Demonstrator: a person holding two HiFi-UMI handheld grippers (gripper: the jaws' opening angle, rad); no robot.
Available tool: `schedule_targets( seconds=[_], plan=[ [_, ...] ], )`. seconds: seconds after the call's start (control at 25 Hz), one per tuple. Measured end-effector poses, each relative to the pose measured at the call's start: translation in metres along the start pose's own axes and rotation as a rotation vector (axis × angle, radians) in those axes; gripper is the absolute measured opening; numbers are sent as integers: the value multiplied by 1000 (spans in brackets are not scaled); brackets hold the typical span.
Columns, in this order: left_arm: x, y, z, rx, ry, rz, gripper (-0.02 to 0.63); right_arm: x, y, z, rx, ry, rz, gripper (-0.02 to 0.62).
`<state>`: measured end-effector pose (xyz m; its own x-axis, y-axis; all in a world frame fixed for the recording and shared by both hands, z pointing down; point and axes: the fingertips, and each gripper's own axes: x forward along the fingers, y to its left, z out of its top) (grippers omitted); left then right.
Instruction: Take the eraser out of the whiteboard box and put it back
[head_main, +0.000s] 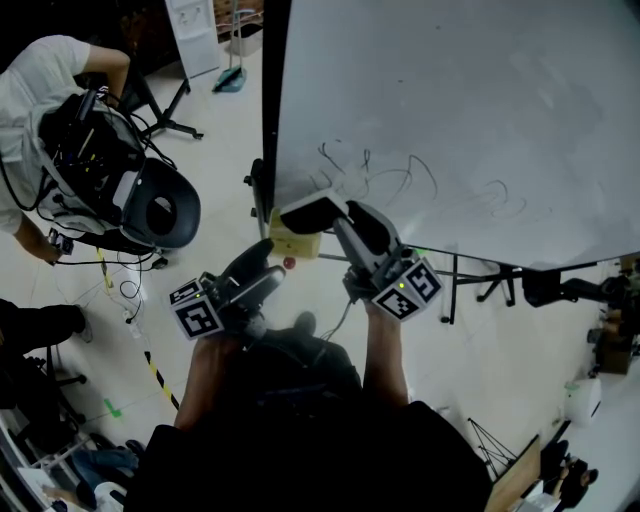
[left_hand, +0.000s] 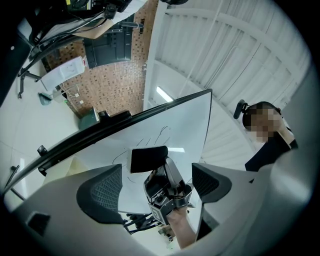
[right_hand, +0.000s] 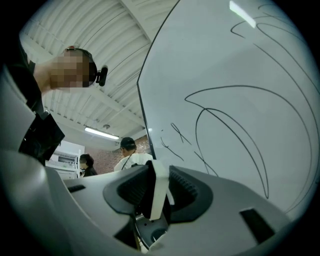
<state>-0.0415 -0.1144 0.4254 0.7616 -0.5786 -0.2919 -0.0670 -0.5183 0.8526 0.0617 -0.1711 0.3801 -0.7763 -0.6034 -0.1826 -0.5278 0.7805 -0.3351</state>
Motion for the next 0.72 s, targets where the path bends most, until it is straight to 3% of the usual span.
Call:
schedule_targets(
  seconds=[0.72],
  plan=[
    [-5,6,0,-9,-10,18,428,6,-5,-50,-98,185,-8,152]
  ],
)
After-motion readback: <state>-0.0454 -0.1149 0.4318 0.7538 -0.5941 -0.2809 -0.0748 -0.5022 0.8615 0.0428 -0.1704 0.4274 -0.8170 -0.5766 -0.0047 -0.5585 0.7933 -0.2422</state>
